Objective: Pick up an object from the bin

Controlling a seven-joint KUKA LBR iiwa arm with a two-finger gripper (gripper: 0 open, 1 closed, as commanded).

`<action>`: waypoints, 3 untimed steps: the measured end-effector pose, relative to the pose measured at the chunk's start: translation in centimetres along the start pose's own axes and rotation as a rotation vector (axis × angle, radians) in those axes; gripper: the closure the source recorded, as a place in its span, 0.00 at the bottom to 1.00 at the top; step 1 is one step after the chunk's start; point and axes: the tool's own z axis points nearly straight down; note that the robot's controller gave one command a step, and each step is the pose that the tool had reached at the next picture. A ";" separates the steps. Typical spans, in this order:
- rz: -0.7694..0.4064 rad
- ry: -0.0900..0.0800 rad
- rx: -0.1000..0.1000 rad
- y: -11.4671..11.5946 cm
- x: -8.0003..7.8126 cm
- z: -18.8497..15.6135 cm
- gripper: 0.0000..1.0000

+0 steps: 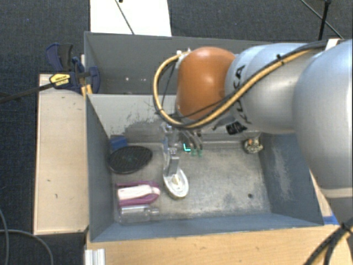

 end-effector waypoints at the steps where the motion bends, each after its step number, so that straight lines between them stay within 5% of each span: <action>1: -0.133 0.000 0.001 -1.3 7.5 7.8 0.00; 2: -0.085 -0.008 0.004 -9.6 6.6 6.5 0.00; 3: -0.040 -0.008 -0.005 0.6 8.6 5.7 0.00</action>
Offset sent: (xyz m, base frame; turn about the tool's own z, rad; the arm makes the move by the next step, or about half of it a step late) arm -0.0727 -0.0131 -0.0746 -0.1340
